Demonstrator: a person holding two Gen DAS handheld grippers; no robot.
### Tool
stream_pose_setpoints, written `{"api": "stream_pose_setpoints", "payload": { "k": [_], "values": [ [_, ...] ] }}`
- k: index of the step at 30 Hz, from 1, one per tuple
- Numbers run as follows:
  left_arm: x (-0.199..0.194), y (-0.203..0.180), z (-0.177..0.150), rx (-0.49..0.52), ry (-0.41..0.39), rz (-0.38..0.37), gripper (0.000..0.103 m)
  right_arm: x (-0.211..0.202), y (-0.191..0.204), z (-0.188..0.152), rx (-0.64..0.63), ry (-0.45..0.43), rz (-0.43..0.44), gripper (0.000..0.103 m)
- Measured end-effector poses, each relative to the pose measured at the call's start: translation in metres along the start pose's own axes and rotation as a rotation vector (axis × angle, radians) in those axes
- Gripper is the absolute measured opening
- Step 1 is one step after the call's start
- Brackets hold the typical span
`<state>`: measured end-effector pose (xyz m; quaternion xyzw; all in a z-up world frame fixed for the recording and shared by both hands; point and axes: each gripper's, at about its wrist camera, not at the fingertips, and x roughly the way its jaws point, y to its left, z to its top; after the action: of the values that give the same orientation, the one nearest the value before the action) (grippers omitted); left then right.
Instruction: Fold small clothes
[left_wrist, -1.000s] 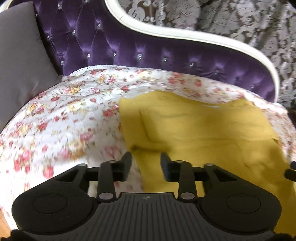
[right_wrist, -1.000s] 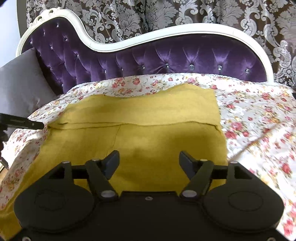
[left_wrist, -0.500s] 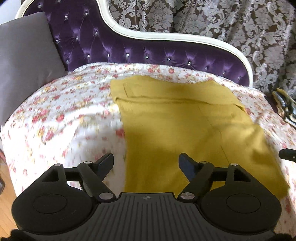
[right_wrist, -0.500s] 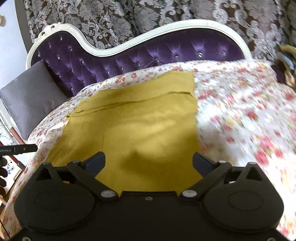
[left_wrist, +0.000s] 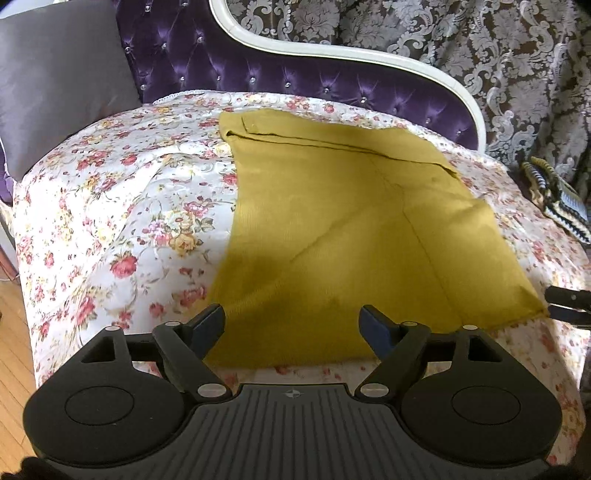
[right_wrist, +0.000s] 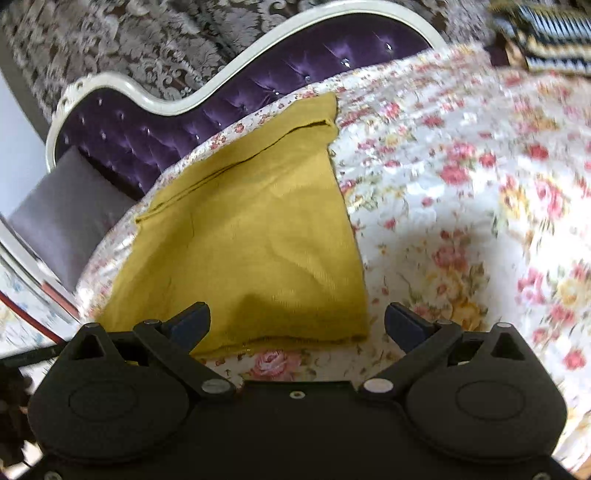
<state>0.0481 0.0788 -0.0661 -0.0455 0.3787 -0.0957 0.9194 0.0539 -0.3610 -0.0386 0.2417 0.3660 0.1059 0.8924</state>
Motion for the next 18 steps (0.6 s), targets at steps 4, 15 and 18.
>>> {"api": "stream_pose_setpoints", "payload": {
  "k": [4,15,18],
  "values": [
    [0.0,-0.003,-0.008,0.001,0.012,-0.016,0.083,0.007,-0.017,-0.005,0.084,0.008,0.062,0.101],
    [-0.002,-0.006,-0.011,0.021,0.011,-0.008,0.083,0.0,-0.03,-0.006,0.178,-0.025,0.118,0.017],
    [-0.004,-0.006,-0.008,0.029,0.004,0.0,0.083,-0.014,-0.012,-0.002,0.048,-0.057,0.028,0.016]
  ]
}}
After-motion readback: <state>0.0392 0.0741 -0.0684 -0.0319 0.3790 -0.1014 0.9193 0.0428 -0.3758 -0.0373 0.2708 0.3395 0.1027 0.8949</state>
